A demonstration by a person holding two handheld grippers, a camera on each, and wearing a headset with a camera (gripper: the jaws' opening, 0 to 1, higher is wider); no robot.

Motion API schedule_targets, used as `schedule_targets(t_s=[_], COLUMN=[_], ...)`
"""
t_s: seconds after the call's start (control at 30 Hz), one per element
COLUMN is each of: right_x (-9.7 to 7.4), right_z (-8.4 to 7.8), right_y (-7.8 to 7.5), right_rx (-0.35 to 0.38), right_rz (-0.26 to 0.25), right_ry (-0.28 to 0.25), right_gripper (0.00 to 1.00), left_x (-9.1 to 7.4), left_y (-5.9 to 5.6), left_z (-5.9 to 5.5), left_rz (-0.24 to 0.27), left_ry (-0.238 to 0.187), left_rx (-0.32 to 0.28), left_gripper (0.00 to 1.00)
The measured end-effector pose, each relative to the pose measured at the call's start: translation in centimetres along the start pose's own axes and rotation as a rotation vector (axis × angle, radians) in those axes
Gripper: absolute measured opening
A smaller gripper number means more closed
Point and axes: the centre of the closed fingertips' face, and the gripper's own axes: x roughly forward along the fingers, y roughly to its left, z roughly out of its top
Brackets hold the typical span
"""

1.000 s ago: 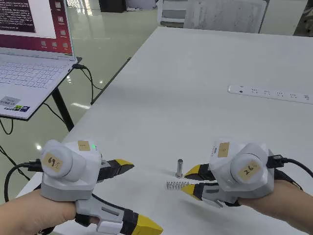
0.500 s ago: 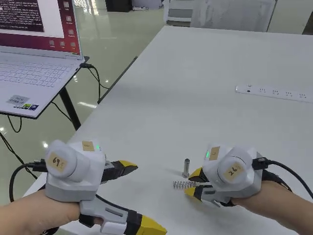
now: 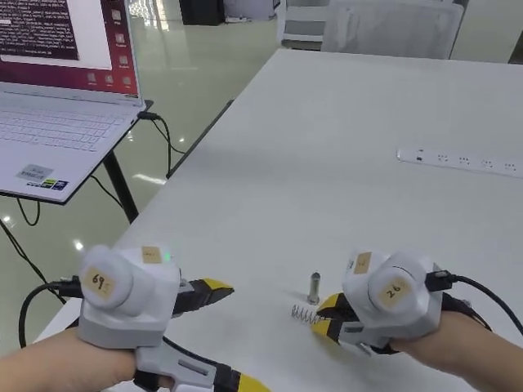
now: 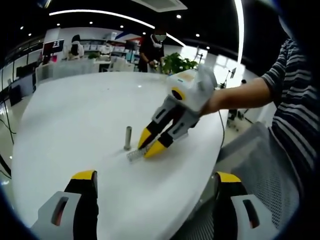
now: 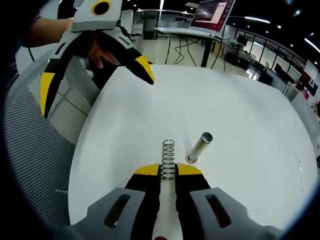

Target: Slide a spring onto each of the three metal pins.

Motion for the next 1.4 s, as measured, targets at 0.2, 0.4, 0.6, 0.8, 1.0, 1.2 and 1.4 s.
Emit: schedule_targets(t_s=[0.2, 0.4, 0.6, 0.8, 1.0, 1.2, 1.4], right_x=[-2.0, -4.3, -6.5, -8.0, -8.7, -9.1, -9.7], right_z=[0.3, 0.1, -0.4, -1.3, -2.2, -2.8, -2.4], right_y=[0.9, 1.3, 1.6, 2.2, 3.0, 3.1, 3.7], right_rx=[-0.008, -0.023, -0.045, -0.054, -0.103, -0.117, -0.120], right_rz=[0.009, 0.005, -0.005, -0.010, 0.006, 0.008, 0.028], right_ry=[-0.025, -0.035, -0.031, -0.028, -0.009, 0.011, -0.019], right_gripper=[0.08, 0.08, 0.08, 0.08, 0.08, 0.08, 0.08], left_x=[0.6, 1.5, 2.4, 3.5, 4.5, 5.6, 7.0], left_y=[-0.3, -1.2, -2.0, -3.0, -4.3, -4.9, -5.7], left_z=[0.4, 0.7, 1.0, 1.8, 1.9, 2.6, 3.1], left_rz=[-0.021, -0.053, -0.087, -0.125, -0.176, -0.198, -0.224], left_ry=[0.005, 0.012, 0.028, 0.009, 0.016, 0.001, -0.008], left_rx=[0.010, 0.026, 0.035, 0.037, 0.064, 0.095, 0.133], left_gripper=[0.93, 0.91, 0.88, 0.84, 0.76, 0.67, 0.56])
